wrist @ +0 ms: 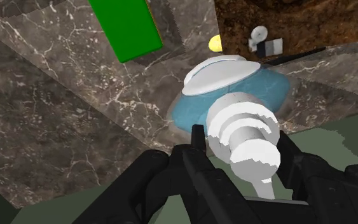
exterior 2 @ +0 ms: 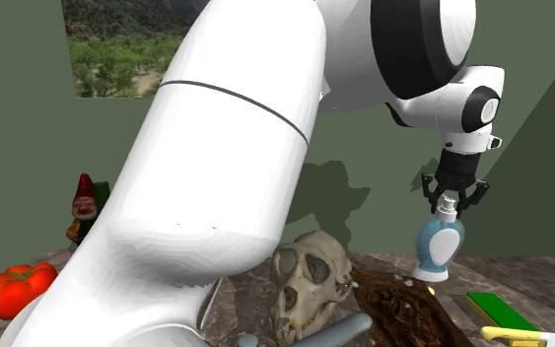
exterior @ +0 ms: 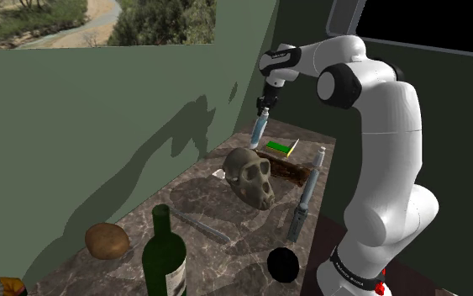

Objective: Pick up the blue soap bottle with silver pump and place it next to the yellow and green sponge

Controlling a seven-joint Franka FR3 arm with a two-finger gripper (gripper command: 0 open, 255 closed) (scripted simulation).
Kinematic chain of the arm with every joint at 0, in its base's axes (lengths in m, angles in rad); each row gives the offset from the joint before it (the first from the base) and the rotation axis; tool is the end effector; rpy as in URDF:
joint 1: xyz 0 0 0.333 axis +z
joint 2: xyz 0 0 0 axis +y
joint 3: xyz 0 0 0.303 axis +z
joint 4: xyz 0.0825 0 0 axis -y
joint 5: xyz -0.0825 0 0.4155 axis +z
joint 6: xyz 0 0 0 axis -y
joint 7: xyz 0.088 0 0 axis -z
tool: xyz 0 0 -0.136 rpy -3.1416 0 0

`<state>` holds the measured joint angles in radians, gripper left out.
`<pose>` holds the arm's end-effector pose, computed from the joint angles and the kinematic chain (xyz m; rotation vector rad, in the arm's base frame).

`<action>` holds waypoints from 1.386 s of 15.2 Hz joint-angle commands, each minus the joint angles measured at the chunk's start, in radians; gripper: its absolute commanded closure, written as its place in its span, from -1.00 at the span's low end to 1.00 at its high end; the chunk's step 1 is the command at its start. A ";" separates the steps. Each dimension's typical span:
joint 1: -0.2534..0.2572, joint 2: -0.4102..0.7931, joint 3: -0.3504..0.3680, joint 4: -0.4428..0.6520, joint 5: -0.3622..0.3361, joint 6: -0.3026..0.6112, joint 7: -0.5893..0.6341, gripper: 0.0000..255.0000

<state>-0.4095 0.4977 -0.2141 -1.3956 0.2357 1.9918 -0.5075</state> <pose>0.6250 -0.3944 0.3868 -3.0786 0.2621 -0.2435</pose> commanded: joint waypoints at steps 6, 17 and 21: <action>0.001 0.006 0.001 -0.010 0.000 0.002 -0.001 1.00; -0.006 -0.028 -0.006 0.064 -0.011 -0.104 0.008 -1.00; -0.006 -0.028 -0.006 0.064 -0.011 -0.104 0.008 -1.00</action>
<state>-0.4161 0.4706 -0.2200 -1.3315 0.2253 1.8886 -0.4993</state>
